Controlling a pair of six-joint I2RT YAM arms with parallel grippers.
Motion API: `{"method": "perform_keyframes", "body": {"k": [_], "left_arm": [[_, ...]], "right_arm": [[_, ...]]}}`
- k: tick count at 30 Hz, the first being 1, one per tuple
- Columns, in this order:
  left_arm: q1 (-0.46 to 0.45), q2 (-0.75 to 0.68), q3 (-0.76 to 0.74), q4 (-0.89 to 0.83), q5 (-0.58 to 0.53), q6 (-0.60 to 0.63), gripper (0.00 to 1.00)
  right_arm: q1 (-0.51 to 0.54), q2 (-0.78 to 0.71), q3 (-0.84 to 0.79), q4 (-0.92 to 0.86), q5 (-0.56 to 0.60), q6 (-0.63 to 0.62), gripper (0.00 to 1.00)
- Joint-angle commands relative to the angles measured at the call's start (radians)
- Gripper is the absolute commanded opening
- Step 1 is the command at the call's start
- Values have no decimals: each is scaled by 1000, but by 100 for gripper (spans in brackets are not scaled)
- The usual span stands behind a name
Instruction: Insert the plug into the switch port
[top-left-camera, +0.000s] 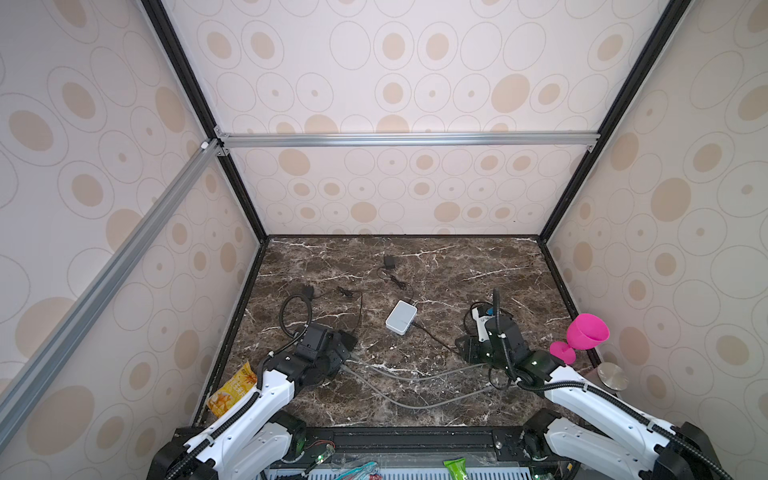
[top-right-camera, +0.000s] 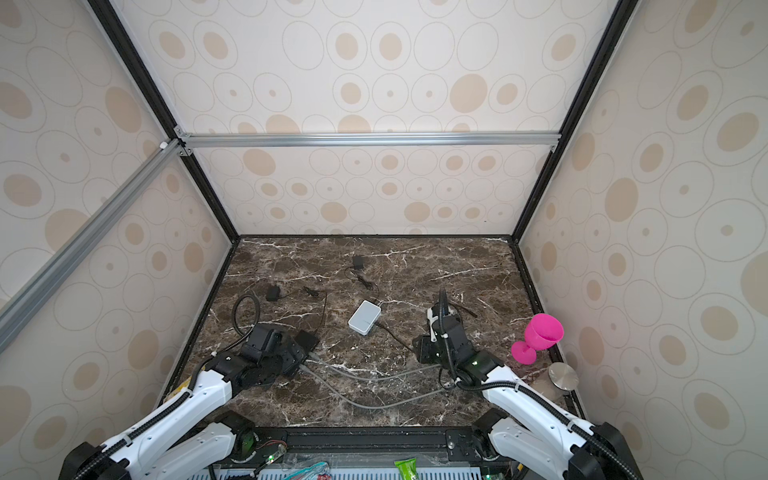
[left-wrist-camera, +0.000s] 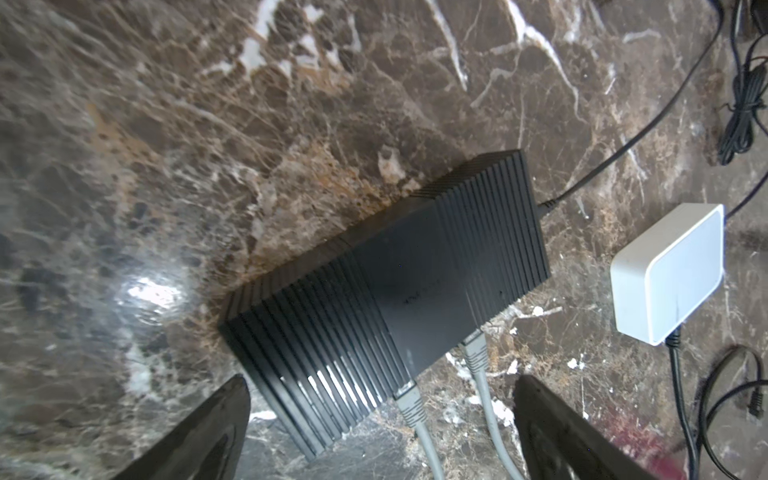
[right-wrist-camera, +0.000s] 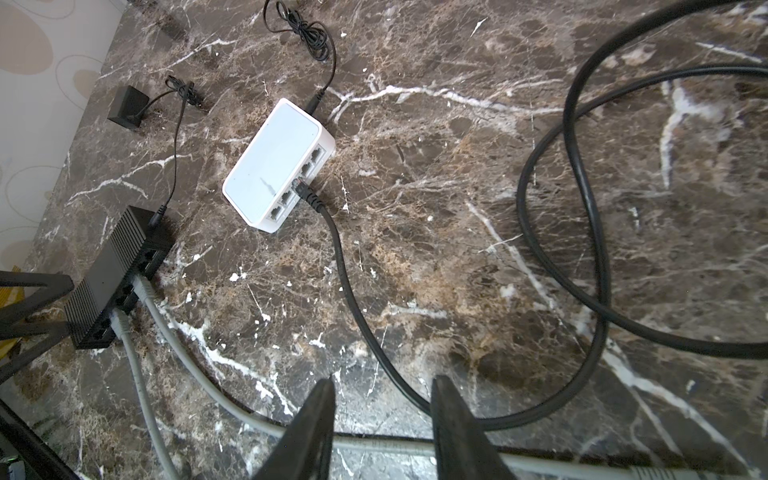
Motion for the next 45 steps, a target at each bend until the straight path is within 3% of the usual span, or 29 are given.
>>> {"method": "perform_keyframes", "body": {"k": [1,9,29,31,36,40,45], "left_arm": [[6,22,-14,67,20,16,98],[9,23,-31,206,17,92,98],[-6,290,11,472,183,96,98],[-9,274,62,395,117,164,98],[-9,197,213,192,-175,454,98],[-10,190,230,276,-89,698,98],[-14,328,274,349,30,824,98]], "right_arm": [[11,-10,23,2,21,0,41],[12,-27,22,-13,30,-5,41],[16,36,54,-11,24,-15,40],[18,46,59,-10,21,-16,40],[23,58,66,-7,21,-20,40],[28,74,77,-4,14,-23,40],[53,82,89,-17,33,-30,40]]}}
